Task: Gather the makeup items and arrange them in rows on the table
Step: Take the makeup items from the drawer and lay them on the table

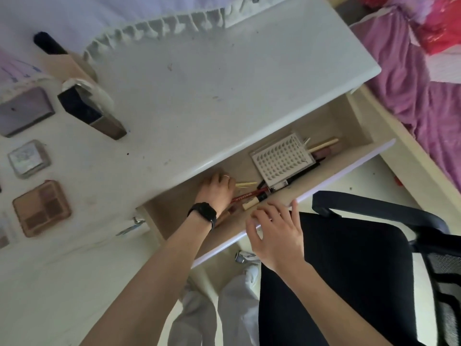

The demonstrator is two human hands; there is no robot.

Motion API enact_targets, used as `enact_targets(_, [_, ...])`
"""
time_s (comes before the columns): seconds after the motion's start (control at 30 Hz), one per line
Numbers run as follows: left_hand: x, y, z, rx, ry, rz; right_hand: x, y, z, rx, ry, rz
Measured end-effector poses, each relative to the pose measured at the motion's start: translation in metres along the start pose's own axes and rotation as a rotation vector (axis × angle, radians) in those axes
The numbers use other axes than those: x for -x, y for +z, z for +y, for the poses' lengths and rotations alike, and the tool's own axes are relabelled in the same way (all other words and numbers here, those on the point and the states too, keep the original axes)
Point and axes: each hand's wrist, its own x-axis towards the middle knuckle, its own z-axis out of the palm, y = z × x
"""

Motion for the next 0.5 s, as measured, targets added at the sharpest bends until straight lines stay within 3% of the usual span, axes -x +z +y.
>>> enact_targets(0.17, [-0.002,-0.003,0.005,0.032,-0.043,0.013,-0.002,-0.003,-0.002,-0.009,0.0,0.033])
enact_targets(0.27, [-0.007,0.014,0.004,0.08,-0.035,-0.037,-0.006,-0.008,-0.002,0.032,0.006,-0.035])
enact_targets(0.33, [-0.003,0.016,-0.003,0.239,-0.064,-0.1,-0.013,-0.013,-0.002,0.072,0.015,-0.113])
enact_targets(0.5, [0.036,0.013,-0.02,0.735,-0.252,0.021,-0.06,-0.02,-0.001,0.101,0.004,-0.387])
